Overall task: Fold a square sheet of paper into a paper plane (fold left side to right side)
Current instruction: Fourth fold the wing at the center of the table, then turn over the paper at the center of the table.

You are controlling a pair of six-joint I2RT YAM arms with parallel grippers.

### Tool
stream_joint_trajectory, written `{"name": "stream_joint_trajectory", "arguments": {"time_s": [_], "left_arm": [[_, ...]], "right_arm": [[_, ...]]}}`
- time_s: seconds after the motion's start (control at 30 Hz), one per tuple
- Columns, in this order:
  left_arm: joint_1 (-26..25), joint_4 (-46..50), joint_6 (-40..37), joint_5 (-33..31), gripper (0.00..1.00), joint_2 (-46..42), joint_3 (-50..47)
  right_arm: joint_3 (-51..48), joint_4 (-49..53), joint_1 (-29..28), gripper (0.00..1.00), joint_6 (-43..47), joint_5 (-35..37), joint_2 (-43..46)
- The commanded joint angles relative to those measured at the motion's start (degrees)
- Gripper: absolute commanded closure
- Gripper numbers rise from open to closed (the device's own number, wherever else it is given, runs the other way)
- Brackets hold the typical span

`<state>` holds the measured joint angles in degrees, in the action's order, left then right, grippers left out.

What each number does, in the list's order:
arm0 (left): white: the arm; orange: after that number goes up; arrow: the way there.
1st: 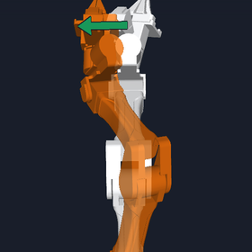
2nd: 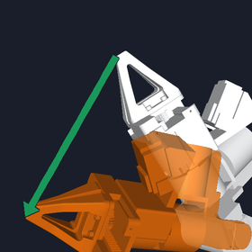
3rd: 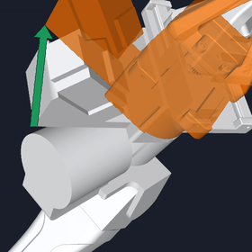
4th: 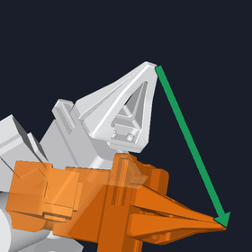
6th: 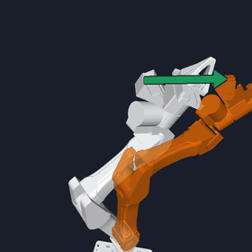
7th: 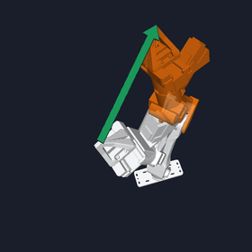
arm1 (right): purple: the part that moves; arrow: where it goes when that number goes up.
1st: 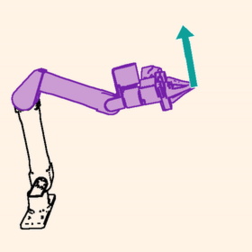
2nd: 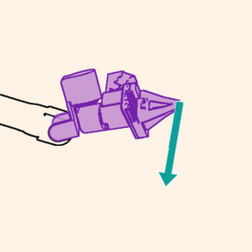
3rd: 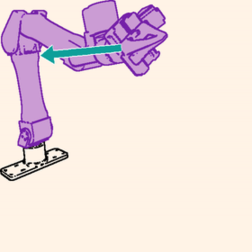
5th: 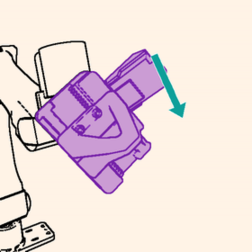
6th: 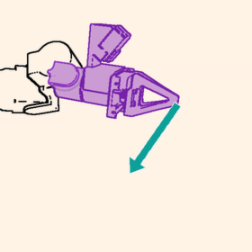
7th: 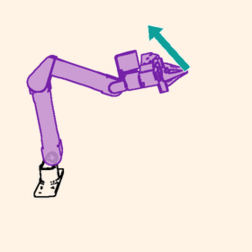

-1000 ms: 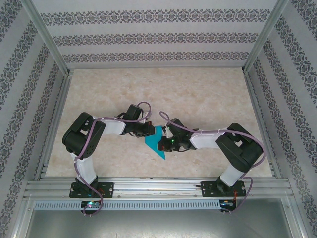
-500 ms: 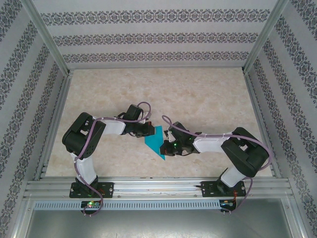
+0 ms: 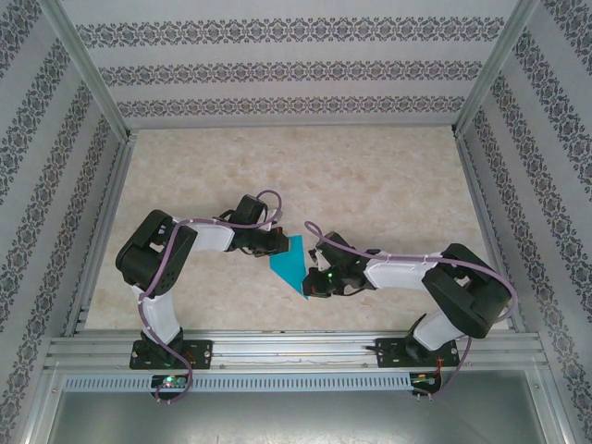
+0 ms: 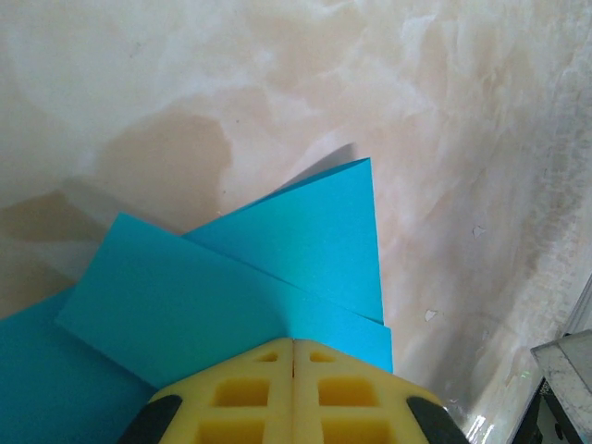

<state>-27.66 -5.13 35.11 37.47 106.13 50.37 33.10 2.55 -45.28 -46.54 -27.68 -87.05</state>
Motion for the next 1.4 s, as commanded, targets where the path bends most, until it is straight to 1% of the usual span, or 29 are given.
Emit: {"name": "stream_joint_trajectory", "arguments": {"time_s": [0.0,0.03,0.1,0.27,0.37,0.43,0.5,0.57,0.7,0.8,0.97,1.13,1.17,1.23,1.37], "left_arm": [[1.0,3.5,-1.6,-5.2,0.98,-0.2,-0.4],[1.0,3.2,-1.5,-4.8,0.98,-0.3,-0.3],[0.9,2.3,-1.0,-3.4,0.96,-0.9,-0.1],[0.7,1.3,0.2,0.3,0.88,-3.4,2.6],[0.7,1.0,0.8,2.1,0.82,-6.0,4.8],[0.7,1.1,0.7,2.0,0.77,-8.1,5.7],[1.1,1.6,0.4,0.2,0.71,-11.0,5.5],[1.5,2.2,-0.1,-2.2,0.66,-14.0,4.3],[2.3,4.9,-2.1,-8.9,0.59,-21.0,0.0],[3.0,6.2,-3.0,-11.8,0.55,-25.8,-3.5],[4.3,7.4,-3.2,-13.8,0.50,-31.6,-7.6],[5.5,9.0,-3.5,-14.5,0.48,-33.8,-9.2],[5.8,8.9,-3.4,-14.4,0.47,-34.1,-9.3],[6.2,8.9,-3.3,-14.2,0.46,-34.5,-9.6],[7.2,7.9,-2.4,-13.1,0.44,-35.5,-10.3]], "right_arm": [[-1.2,7.8,-0.6,1.00,0.6,-0.7,2.4],[-0.9,7.6,-0.2,1.00,0.6,-0.8,3.3],[0.2,7.6,1.0,0.94,1.2,-1.2,5.7],[1.7,7.0,6.2,0.79,4.2,-2.6,10.8],[2.2,6.2,9.1,0.69,7.9,-3.0,11.6],[2.6,5.3,10.4,0.63,10.9,-3.4,10.8],[2.8,3.4,11.1,0.59,12.9,-3.7,9.3],[3.2,1.1,11.2,0.56,14.5,-4.4,7.1],[5.3,-1.5,11.0,0.55,17.4,-6.1,1.7],[6.8,-2.7,11.0,0.54,18.6,-6.1,-1.7],[8.5,-5.7,10.8,0.54,18.5,-8.2,-6.6],[9.3,-8.5,10.6,0.55,17.6,-9.6,-9.8],[9.5,-8.9,10.6,0.56,17.5,-9.8,-10.1],[9.7,-9.5,10.5,0.61,17.3,-10.3,-10.4],[9.6,-9.3,10.8,0.81,17.4,-10.0,-9.4]]}}
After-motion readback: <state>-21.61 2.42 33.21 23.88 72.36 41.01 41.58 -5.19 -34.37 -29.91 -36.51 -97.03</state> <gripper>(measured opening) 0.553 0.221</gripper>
